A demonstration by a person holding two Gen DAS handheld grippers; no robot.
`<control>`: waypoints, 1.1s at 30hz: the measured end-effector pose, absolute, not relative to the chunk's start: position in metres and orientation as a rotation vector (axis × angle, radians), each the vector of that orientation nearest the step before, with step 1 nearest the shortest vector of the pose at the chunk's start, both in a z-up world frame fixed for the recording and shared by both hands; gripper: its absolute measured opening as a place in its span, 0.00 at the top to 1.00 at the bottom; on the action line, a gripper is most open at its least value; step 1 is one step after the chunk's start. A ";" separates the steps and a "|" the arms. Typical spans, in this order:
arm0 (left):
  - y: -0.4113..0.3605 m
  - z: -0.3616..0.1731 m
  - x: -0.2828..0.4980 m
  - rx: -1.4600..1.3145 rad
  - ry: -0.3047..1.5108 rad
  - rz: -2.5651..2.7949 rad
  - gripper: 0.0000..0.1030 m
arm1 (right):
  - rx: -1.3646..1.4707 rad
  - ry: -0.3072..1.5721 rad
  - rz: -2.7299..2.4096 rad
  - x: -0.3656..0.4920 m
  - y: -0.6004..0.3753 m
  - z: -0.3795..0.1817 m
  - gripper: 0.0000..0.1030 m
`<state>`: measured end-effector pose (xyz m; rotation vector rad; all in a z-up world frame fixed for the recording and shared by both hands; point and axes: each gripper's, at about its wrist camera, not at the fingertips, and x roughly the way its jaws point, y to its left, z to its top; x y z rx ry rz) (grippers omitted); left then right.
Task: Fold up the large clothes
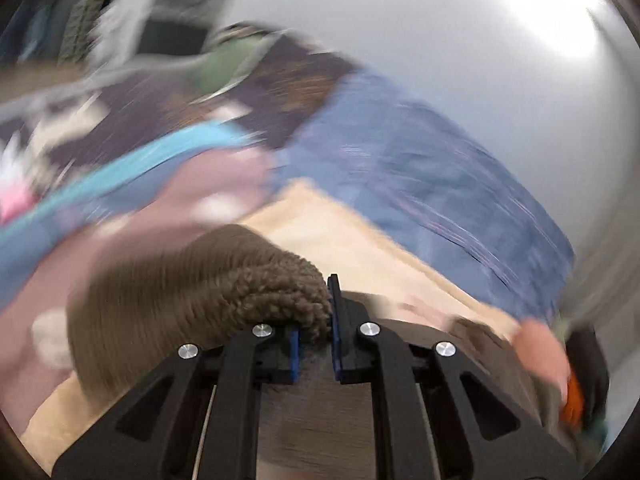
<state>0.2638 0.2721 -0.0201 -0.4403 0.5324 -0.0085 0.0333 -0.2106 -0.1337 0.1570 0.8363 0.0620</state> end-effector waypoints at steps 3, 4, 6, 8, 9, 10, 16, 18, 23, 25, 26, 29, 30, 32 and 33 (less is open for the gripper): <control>0.166 0.016 0.250 -0.212 0.484 -0.209 0.89 | 0.193 0.817 0.068 0.029 -0.217 -0.131 0.02; 0.134 0.018 0.242 -0.137 0.481 -0.265 0.88 | 0.207 0.812 0.068 0.027 -0.219 -0.130 0.02; 0.068 0.016 0.229 0.023 0.493 -0.364 0.85 | 0.243 0.799 0.060 0.024 -0.227 -0.127 0.02; 0.002 -0.003 0.210 0.186 0.534 -0.468 0.71 | 0.269 0.783 0.046 0.018 -0.235 -0.122 0.02; -0.021 -0.017 0.203 0.244 0.566 -0.507 0.63 | 0.276 0.776 0.040 0.015 -0.240 -0.120 0.02; -0.036 -0.027 0.199 0.282 0.600 -0.530 0.60 | 0.279 0.768 0.031 0.011 -0.245 -0.118 0.02; -0.042 -0.084 0.176 0.386 0.761 -0.593 0.52 | 0.246 0.757 -0.046 0.005 -0.277 -0.106 0.02; -0.026 -0.085 0.172 0.363 0.775 -0.580 0.44 | 0.241 0.754 -0.040 0.015 -0.282 -0.096 0.02; 0.019 -0.073 0.162 0.198 0.776 -0.571 0.38 | 0.071 0.689 0.084 0.045 -0.243 -0.055 0.20; 0.043 -0.067 0.154 0.149 0.749 -0.540 0.38 | -0.023 0.670 0.170 0.058 -0.207 -0.041 0.37; 0.054 -0.065 0.151 0.145 0.727 -0.487 0.36 | -0.047 0.669 0.205 0.063 -0.194 -0.038 0.39; 0.084 -0.070 0.158 0.113 0.711 -0.340 0.36 | -0.168 0.659 0.362 0.079 -0.133 -0.033 0.41; 0.095 -0.076 0.163 0.097 0.722 -0.280 0.36 | -0.205 0.654 0.390 0.083 -0.114 -0.034 0.41; 0.107 -0.090 0.170 0.113 0.737 -0.177 0.33 | -0.255 0.661 0.431 0.090 -0.085 -0.038 0.41; 0.110 -0.098 0.173 0.118 0.746 -0.149 0.30 | -0.287 0.672 0.458 0.098 -0.067 -0.042 0.42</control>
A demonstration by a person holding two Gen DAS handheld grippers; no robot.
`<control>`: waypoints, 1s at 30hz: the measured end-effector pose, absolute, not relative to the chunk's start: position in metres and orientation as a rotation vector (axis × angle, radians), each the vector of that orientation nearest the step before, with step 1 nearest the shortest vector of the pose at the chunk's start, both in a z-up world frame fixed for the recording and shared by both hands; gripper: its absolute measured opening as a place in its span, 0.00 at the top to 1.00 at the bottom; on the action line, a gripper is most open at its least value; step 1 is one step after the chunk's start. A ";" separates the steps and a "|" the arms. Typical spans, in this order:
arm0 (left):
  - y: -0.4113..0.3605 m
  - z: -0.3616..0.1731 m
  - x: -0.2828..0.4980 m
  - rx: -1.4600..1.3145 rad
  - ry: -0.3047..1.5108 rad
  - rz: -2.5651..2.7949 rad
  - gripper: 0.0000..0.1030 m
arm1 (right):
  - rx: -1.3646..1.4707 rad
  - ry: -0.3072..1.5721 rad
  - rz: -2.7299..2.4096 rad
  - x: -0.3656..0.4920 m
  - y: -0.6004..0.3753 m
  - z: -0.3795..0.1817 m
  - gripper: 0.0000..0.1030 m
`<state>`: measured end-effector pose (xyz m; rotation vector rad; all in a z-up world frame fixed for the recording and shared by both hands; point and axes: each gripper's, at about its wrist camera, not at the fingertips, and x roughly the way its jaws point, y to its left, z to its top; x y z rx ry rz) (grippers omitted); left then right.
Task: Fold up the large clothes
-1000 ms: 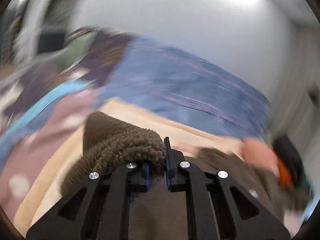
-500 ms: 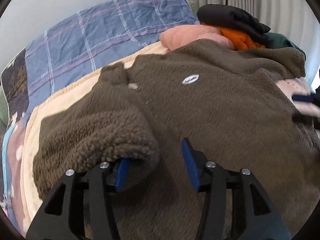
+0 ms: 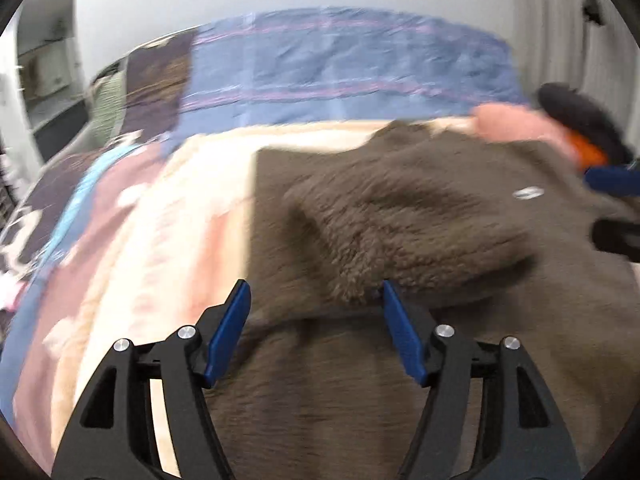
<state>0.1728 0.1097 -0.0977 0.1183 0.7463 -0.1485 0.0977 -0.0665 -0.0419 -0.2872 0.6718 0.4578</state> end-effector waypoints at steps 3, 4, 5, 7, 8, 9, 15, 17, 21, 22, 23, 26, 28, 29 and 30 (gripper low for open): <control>0.113 -0.127 0.178 0.138 0.801 -0.067 0.30 | -0.376 0.690 0.457 0.117 -0.027 -0.059 0.43; 0.113 -0.133 0.180 0.144 0.813 -0.056 0.30 | -0.396 0.694 0.459 0.121 -0.019 -0.065 0.42; 0.112 -0.131 0.179 0.144 0.809 -0.055 0.30 | -0.410 0.700 0.467 0.124 -0.013 -0.070 0.42; 0.114 -0.127 0.176 0.137 0.790 -0.059 0.30 | -0.453 0.709 0.488 0.128 0.004 -0.082 0.41; 0.116 -0.128 0.175 0.129 0.794 -0.062 0.30 | -0.469 0.704 0.486 0.129 0.008 -0.085 0.41; 0.118 -0.129 0.176 0.115 0.800 -0.068 0.30 | -0.492 0.693 0.472 0.132 0.014 -0.090 0.42; 0.127 -0.129 0.175 0.062 0.797 -0.091 0.30 | -0.312 0.658 0.317 0.154 -0.033 -0.071 0.85; 0.128 -0.131 0.176 0.057 0.797 -0.094 0.30 | -0.147 0.633 0.225 0.155 -0.078 -0.052 0.85; 0.131 -0.132 0.177 0.045 0.800 -0.103 0.30 | 0.247 0.773 0.045 0.148 -0.205 -0.059 0.78; 0.131 -0.132 0.178 0.040 0.801 -0.106 0.30 | 0.312 0.828 0.024 0.145 -0.227 -0.069 0.61; 0.132 -0.132 0.178 0.035 0.802 -0.108 0.30 | 0.371 0.875 0.001 0.141 -0.247 -0.079 0.50; 0.134 -0.134 0.180 0.031 0.806 -0.109 0.29 | 0.495 0.893 -0.048 0.120 -0.288 -0.100 0.36; 0.135 -0.135 0.181 0.026 0.809 -0.112 0.29 | 0.526 0.876 -0.017 0.117 -0.297 -0.102 0.32; 0.136 -0.135 0.181 0.026 0.809 -0.113 0.29 | 0.531 0.866 -0.006 0.119 -0.297 -0.101 0.31; 0.136 -0.135 0.181 0.025 0.809 -0.113 0.29 | 0.524 0.846 0.022 0.126 -0.293 -0.097 0.30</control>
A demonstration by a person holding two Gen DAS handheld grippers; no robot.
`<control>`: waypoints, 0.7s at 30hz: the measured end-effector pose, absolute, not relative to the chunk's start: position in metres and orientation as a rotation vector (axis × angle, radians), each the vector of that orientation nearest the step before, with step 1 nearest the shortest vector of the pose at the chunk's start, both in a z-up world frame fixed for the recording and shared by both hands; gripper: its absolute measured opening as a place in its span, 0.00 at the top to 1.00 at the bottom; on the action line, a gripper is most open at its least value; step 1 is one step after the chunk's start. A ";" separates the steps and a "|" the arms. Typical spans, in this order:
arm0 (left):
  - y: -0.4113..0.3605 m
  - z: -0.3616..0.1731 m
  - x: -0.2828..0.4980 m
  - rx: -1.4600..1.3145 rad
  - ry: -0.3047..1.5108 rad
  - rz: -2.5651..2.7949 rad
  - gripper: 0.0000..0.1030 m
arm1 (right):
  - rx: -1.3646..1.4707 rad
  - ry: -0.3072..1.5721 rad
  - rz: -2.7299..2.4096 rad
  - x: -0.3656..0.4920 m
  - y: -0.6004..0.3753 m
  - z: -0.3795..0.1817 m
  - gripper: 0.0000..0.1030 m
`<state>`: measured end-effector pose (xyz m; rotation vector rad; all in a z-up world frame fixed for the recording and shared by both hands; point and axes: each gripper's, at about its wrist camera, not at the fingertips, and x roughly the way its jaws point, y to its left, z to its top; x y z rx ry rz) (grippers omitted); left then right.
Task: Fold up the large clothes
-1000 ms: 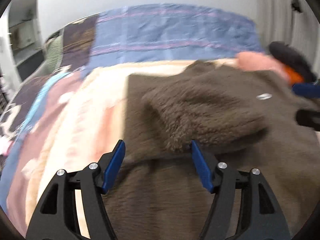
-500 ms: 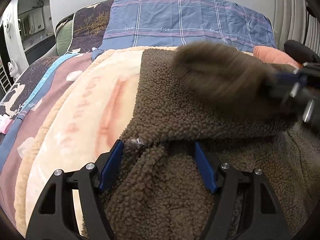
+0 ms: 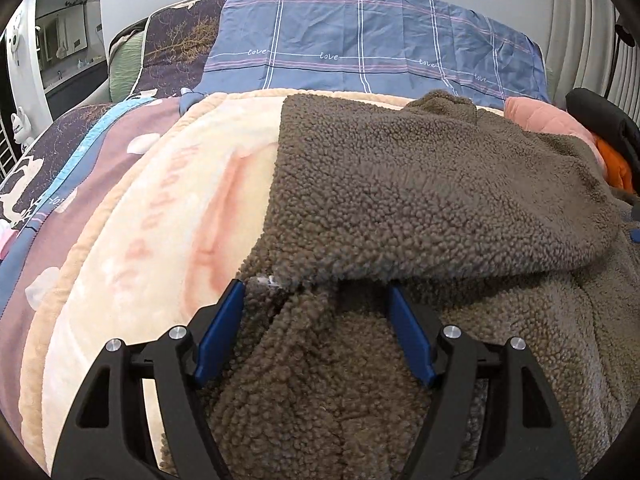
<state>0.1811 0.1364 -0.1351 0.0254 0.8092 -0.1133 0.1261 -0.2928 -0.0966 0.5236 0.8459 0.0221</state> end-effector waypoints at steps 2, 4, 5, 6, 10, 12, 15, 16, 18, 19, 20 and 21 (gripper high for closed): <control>0.136 -0.135 0.181 0.027 0.809 -0.112 0.29 | 0.479 0.830 0.064 0.144 -0.281 -0.092 0.27; 0.137 -0.135 0.182 0.032 0.809 -0.110 0.29 | 0.416 0.837 0.076 0.166 -0.264 -0.093 0.29; 0.137 -0.136 0.182 0.034 0.810 -0.109 0.29 | 0.372 0.844 0.062 0.177 -0.263 -0.094 0.35; 0.137 -0.137 0.183 0.036 0.813 -0.109 0.29 | 0.233 0.877 -0.007 0.193 -0.246 -0.107 0.61; 0.134 -0.138 0.185 0.040 0.825 -0.110 0.29 | 0.245 0.898 -0.034 0.205 -0.251 -0.139 0.58; 0.135 -0.137 0.185 0.037 0.825 -0.116 0.29 | 0.344 0.886 0.018 0.188 -0.265 -0.126 0.50; 0.139 -0.128 0.179 0.042 0.829 -0.137 0.29 | 0.376 0.798 -0.022 0.139 -0.299 -0.099 0.42; 0.139 -0.123 0.174 0.064 0.825 -0.146 0.29 | 0.364 0.757 -0.055 0.121 -0.314 -0.090 0.40; 0.140 -0.115 0.162 0.098 0.806 -0.179 0.29 | 0.338 0.675 -0.177 0.071 -0.358 -0.075 0.36; 0.141 -0.109 0.155 0.107 0.795 -0.201 0.29 | 0.337 0.651 -0.239 0.056 -0.374 -0.072 0.33; 0.142 -0.106 0.150 0.107 0.792 -0.213 0.29 | 0.342 0.624 -0.325 0.035 -0.399 -0.070 0.31; 0.143 -0.101 0.146 0.103 0.788 -0.224 0.29 | 0.370 0.588 -0.433 0.005 -0.427 -0.069 0.27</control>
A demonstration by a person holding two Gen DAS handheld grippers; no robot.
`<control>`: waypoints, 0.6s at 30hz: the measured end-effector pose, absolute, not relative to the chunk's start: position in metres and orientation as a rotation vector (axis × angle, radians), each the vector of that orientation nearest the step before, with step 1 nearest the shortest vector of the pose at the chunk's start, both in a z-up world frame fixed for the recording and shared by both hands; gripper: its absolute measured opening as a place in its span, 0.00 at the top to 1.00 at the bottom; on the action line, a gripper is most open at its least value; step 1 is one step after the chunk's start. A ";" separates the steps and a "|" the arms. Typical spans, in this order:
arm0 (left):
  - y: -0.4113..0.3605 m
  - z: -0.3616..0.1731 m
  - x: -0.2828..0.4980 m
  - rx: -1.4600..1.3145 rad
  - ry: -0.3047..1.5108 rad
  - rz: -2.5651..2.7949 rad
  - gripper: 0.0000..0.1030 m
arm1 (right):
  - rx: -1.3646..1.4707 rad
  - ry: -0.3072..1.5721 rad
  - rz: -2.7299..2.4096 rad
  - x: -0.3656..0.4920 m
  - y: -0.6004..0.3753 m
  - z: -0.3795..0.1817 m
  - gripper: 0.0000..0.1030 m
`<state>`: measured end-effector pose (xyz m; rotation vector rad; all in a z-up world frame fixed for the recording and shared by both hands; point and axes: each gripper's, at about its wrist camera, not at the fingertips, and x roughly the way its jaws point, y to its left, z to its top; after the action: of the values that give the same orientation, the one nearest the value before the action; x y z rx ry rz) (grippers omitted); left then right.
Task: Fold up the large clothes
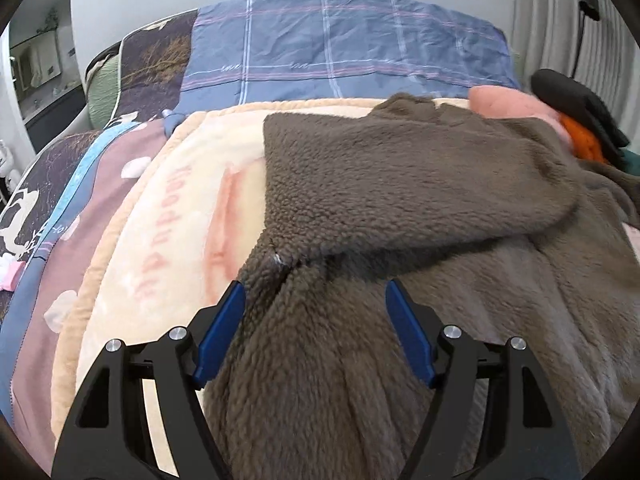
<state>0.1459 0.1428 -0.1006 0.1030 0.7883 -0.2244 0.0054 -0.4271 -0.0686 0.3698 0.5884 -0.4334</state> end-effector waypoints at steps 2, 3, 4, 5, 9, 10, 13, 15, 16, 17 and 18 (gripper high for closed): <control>0.141 -0.093 0.143 0.098 0.775 -0.238 0.29 | 0.450 0.545 -0.562 -0.038 -0.467 -0.070 0.22; 0.137 -0.088 0.144 0.098 0.765 -0.248 0.29 | 0.503 0.533 -0.614 -0.058 -0.488 -0.075 0.20; 0.131 -0.083 0.147 0.098 0.754 -0.260 0.29 | 0.549 0.536 -0.655 -0.072 -0.502 -0.081 0.18; 0.125 -0.080 0.150 0.097 0.745 -0.268 0.29 | 0.577 0.538 -0.675 -0.080 -0.510 -0.085 0.17; 0.088 -0.071 0.177 0.046 0.753 -0.336 0.29 | 0.650 0.555 -0.627 -0.077 -0.527 -0.112 0.10; 0.075 -0.073 0.188 0.030 0.770 -0.362 0.29 | 0.649 0.555 -0.608 -0.073 -0.531 -0.116 0.10; 0.042 -0.094 0.211 0.071 0.813 -0.349 0.29 | 0.624 0.547 -0.617 -0.051 -0.541 -0.125 0.10; 0.034 -0.123 0.225 0.097 0.882 -0.304 0.27 | 0.629 0.497 -0.661 -0.047 -0.548 -0.124 0.13; 0.035 -0.133 0.228 0.090 0.899 -0.298 0.25 | 0.640 0.477 -0.661 -0.047 -0.550 -0.122 0.31; 0.038 -0.139 0.227 0.070 0.879 -0.308 0.22 | 0.656 0.465 -0.633 -0.044 -0.550 -0.116 0.47; 0.039 -0.139 0.224 0.053 0.862 -0.321 0.20 | 0.659 0.476 -0.627 -0.045 -0.552 -0.112 0.61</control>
<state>0.2244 0.0393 -0.1388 0.0530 0.8625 -0.3213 -0.0445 -0.5523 -0.1122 0.6588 0.4761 -0.6271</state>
